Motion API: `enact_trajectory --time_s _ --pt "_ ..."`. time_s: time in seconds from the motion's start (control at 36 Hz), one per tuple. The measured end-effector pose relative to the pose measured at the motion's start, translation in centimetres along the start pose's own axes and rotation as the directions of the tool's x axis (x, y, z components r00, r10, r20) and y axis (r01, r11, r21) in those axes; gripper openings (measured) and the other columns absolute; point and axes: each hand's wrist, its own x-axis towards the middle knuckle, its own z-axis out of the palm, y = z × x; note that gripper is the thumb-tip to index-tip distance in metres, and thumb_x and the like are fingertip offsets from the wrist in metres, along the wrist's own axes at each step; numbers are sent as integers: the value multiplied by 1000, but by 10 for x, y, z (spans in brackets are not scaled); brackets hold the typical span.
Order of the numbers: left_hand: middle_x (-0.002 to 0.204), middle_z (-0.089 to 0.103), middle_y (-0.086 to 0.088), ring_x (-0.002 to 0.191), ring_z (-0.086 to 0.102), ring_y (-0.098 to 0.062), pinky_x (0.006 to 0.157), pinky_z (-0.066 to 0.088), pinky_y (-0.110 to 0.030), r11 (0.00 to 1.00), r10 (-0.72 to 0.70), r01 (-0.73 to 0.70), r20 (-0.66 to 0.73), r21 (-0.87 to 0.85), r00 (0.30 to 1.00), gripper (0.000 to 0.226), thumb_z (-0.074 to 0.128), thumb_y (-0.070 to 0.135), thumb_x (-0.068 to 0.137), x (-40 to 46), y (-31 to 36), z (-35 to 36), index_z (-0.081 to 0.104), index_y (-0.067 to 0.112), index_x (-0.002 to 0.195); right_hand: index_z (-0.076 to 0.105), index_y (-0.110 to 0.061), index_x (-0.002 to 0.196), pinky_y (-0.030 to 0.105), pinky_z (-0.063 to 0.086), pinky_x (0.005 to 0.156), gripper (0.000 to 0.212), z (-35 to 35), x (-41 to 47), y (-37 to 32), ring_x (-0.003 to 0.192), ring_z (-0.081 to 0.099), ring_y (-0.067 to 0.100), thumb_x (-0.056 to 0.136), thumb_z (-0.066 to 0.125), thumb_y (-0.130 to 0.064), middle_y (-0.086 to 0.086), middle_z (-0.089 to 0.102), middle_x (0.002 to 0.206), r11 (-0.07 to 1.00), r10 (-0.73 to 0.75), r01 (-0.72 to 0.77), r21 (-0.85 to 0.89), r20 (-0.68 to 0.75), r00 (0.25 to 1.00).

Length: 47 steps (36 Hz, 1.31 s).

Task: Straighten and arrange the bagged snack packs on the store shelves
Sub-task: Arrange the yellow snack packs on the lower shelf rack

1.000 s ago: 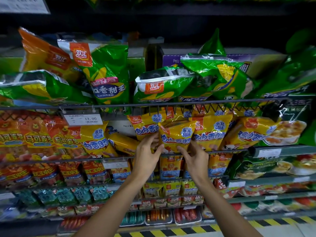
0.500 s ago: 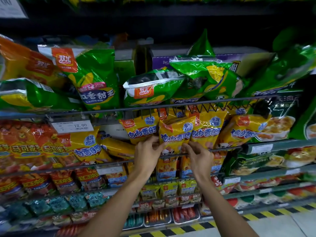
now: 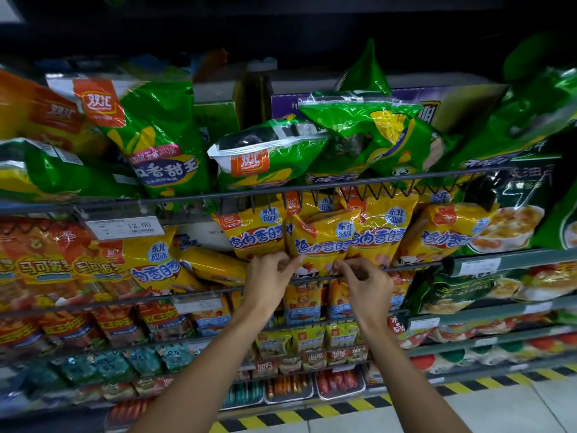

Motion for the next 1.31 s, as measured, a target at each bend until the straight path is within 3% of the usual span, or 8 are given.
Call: enact_trajectory --time_s 0.06,0.17,0.31,0.5,0.67,0.92,1.17,1.31 --pt "65 67 13 58 59 -3 57 42 -16 999 19 -21 79 29 997 29 66 43 97 -8 -1 0 78 23 80 79 -16 91 2 45 67 10 -1 -2 1 74 67 -4 89 79 -26 -15 71 78 1000 -9 9 -15 6 1000" --pt "120 70 15 99 69 0 86 53 -9 993 71 -56 149 -105 986 28 62 38 100 -26 -4 -5 74 27 123 78 -13 98 3 47 78 11 -2 -14 2 83 66 -4 88 80 -18 -8 73 92 997 -76 76 -9 0 997" --pt "144 55 17 121 60 -2 101 46 -12 991 115 -107 98 -80 989 36 59 36 102 -46 -26 -25 64 30 137 76 -16 109 17 53 88 15 3 -36 -8 101 66 -1 93 74 -15 -12 71 108 989 -138 135 66 53 989" --pt "146 56 11 145 39 -5 121 30 -25 917 390 -376 -110 131 914 33 54 24 103 -71 -86 -75 68 19 133 74 -16 117 29 50 104 24 37 -64 -43 119 63 8 93 75 -16 -6 71 119 939 -344 333 88 233 910" --pt "161 38 -2 155 24 -22 124 30 -43 857 427 -371 -90 358 900 47 50 25 103 -72 -132 -120 51 13 148 66 -20 133 32 49 109 39 82 -66 -90 127 60 13 95 73 -28 -5 68 130 891 -436 449 63 391 811" --pt "161 40 -2 154 28 -24 118 38 -49 839 498 -472 -33 270 866 44 58 12 100 -76 -155 -136 55 8 145 52 -24 146 39 57 95 55 145 -60 -137 127 58 20 94 71 -25 -2 61 139 812 -450 578 -82 541 710" --pt "164 34 5 155 24 -18 124 30 -45 866 484 -477 -6 151 875 45 57 11 102 -71 -158 -145 53 13 147 60 -22 141 44 62 74 52 163 -65 -144 111 69 27 92 72 -9 2 69 131 803 -470 581 -135 456 756" --pt "163 35 6 154 26 -17 123 31 -46 882 463 -456 -33 117 886 49 59 8 101 -68 -161 -146 51 14 149 57 -20 143 39 60 83 44 147 -63 -136 111 70 23 100 63 -13 2 68 133 864 -439 498 -72 375 816"
